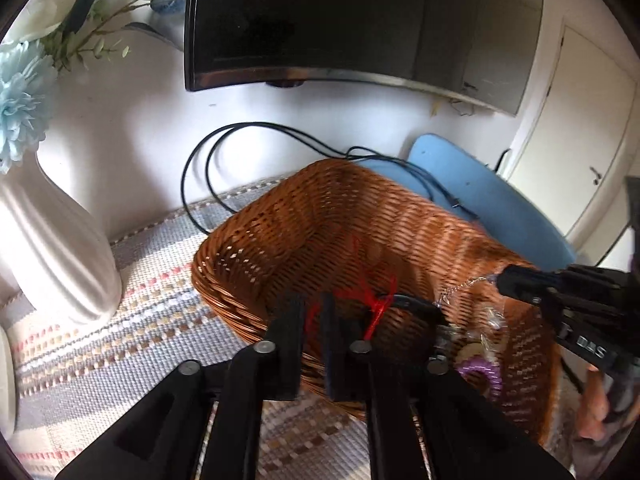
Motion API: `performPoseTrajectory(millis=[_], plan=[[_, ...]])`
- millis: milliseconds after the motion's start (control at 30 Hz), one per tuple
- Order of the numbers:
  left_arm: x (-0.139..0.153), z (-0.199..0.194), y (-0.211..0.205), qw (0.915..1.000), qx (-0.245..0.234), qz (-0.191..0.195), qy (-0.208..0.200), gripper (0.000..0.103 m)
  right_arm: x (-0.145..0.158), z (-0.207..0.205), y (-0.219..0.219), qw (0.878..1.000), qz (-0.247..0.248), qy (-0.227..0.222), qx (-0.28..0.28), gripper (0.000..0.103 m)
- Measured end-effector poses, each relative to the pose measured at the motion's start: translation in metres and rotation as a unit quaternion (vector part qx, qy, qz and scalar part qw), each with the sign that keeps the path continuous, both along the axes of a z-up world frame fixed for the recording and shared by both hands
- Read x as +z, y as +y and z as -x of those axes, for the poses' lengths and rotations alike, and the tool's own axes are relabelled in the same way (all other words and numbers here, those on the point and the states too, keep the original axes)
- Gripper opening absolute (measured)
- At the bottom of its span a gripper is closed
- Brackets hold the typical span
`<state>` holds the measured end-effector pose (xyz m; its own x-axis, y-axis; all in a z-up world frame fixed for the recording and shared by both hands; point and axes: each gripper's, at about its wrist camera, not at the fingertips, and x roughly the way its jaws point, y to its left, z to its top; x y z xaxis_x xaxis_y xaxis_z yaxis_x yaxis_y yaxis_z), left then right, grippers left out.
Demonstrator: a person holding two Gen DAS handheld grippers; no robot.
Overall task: Organize jewelry
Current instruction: 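Move both open grippers back over the remaining jewelry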
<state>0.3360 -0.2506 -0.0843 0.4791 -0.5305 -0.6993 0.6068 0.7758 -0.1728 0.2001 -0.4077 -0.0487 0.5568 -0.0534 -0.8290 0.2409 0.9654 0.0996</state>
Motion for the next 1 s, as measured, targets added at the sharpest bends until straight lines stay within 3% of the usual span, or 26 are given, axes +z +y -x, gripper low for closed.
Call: performPoseTrajectory(millis=[100, 233, 400, 567, 767, 1000], plan=[[0.011, 0.011, 0.012, 0.9999, 0.001, 0.006, -0.008, 0.024, 0.014, 0.012, 0.001, 1.0, 0.004, -0.01, 0.001, 0.018], [0.033, 0.033, 0.043, 0.9996, 0.013, 0.009, -0.026, 0.024, 0.046, 0.036, 0.013, 0.999, 0.011, -0.036, 0.01, 0.02], [0.062, 0.074, 0.115, 0.9977, 0.042, 0.038, -0.038, 0.024, 0.087, 0.07, 0.051, 0.995, 0.024, -0.079, 0.048, 0.02], [0.067, 0.112, 0.178, 0.9957, 0.064, 0.059, -0.032, 0.024, 0.116, 0.096, 0.101, 0.988, 0.005, -0.11, 0.106, 0.021], [0.04, 0.136, 0.216, 0.9962, 0.066, 0.056, -0.007, 0.025, 0.095, 0.098, 0.154, 0.981, -0.055, -0.07, 0.17, 0.021], [-0.019, 0.138, 0.213, 0.9978, 0.032, 0.032, 0.049, 0.024, 0.035, 0.094, 0.183, 0.982, -0.06, 0.006, 0.181, 0.021]])
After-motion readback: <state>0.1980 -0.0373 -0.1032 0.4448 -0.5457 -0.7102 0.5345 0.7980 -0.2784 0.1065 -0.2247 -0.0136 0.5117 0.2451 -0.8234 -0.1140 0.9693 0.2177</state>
